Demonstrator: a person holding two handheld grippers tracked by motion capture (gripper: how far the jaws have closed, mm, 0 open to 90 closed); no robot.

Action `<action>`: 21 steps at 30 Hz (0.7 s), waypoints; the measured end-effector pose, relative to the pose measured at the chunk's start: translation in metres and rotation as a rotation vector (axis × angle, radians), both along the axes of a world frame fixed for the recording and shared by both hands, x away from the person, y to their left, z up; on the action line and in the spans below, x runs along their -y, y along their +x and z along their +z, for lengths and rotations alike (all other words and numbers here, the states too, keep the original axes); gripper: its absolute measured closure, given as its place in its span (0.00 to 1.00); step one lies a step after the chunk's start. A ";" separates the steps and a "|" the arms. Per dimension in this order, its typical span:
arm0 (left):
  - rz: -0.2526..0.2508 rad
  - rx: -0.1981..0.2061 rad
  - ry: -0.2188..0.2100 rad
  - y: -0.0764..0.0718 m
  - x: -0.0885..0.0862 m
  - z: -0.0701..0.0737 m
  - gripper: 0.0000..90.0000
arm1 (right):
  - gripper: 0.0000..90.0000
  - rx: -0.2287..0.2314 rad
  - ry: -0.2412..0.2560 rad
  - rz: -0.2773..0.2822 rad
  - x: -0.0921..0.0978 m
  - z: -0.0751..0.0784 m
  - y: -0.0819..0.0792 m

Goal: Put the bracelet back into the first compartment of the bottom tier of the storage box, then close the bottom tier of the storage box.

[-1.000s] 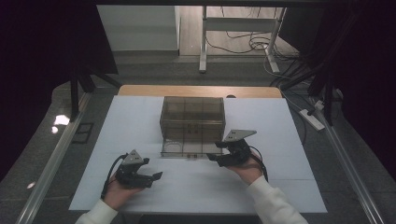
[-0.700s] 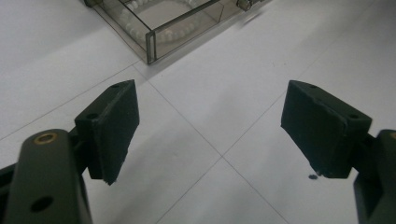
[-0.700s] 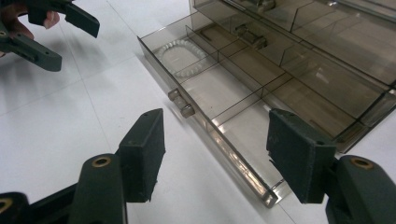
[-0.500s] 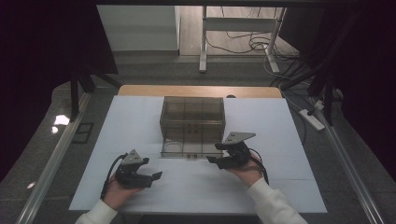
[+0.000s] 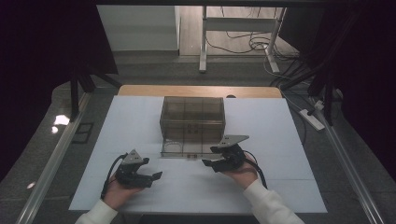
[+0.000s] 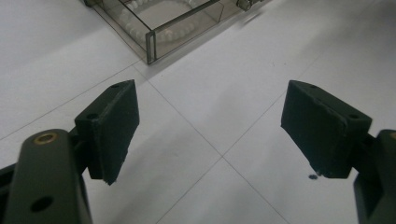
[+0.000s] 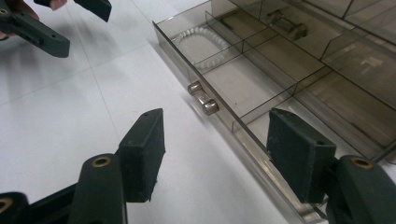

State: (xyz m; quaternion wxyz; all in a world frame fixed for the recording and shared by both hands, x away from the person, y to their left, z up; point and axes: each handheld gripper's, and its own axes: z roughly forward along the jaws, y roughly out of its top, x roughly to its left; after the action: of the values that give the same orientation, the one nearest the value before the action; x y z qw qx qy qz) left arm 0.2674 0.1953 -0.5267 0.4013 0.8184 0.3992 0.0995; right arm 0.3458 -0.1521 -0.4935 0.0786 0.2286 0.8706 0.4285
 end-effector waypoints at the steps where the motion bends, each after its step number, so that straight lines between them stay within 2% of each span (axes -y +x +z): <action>1: 0.000 0.001 0.000 0.000 0.000 0.000 0.22 | 0.41 -0.001 0.001 0.000 -0.001 -0.001 0.000; 7: -0.002 0.000 0.000 0.001 0.000 0.000 0.22 | 0.42 -0.001 -0.006 0.010 -0.007 -0.003 -0.001; 18: -0.002 0.004 -0.001 0.000 0.000 0.001 0.22 | 0.47 -0.003 -0.019 -0.008 -0.015 -0.012 0.002; 20: -0.003 0.004 0.001 0.000 0.000 0.001 0.22 | 0.53 -0.004 -0.029 -0.008 -0.016 -0.013 0.003; 21: -0.002 0.002 0.000 0.000 0.000 0.000 0.22 | 0.62 -0.006 -0.035 -0.008 -0.017 -0.014 0.003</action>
State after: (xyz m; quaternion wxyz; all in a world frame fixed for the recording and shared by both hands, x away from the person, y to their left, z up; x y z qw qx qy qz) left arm 0.2673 0.1951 -0.5262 0.4019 0.8187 0.3978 0.1000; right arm 0.3490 -0.1354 -0.5073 0.0816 0.2318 0.8773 0.4123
